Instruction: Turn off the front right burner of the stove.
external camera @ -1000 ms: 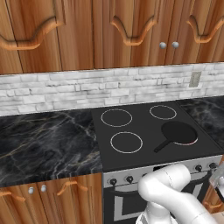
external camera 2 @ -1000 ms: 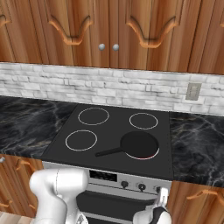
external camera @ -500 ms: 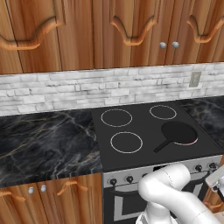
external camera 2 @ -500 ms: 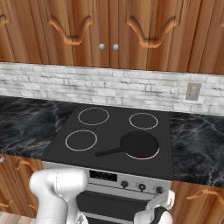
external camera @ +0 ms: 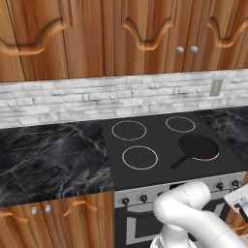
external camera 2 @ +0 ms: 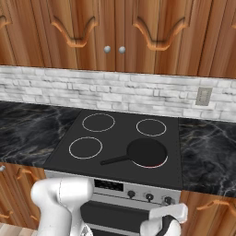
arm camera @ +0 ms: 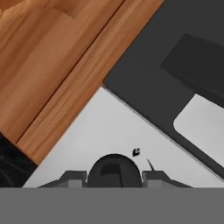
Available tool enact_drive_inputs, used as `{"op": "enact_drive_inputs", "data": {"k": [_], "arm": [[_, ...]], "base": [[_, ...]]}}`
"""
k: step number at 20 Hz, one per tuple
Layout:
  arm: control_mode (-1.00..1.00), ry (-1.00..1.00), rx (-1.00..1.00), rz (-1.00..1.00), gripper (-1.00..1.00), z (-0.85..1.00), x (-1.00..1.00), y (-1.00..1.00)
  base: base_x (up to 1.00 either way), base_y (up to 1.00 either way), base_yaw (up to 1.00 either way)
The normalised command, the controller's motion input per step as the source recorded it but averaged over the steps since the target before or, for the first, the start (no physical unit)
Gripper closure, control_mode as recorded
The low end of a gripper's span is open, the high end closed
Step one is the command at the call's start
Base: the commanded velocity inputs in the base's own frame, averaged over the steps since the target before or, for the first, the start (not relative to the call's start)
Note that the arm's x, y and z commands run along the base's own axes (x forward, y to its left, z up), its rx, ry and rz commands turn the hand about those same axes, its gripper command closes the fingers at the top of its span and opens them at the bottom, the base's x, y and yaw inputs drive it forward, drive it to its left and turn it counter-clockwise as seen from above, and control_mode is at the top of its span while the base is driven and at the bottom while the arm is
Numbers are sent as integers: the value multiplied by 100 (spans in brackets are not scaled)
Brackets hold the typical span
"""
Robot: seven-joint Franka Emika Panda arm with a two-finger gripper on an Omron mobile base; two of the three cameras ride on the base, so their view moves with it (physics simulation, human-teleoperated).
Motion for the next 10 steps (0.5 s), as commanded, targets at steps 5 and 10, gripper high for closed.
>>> {"op": "enact_drive_inputs", "data": {"k": [5,10], "arm": [[-100,7,48,1,100,4,9,10],[-100,6,52,2,100,5,2,0]], "base": [[0,0,0],[0,0,0]]}}
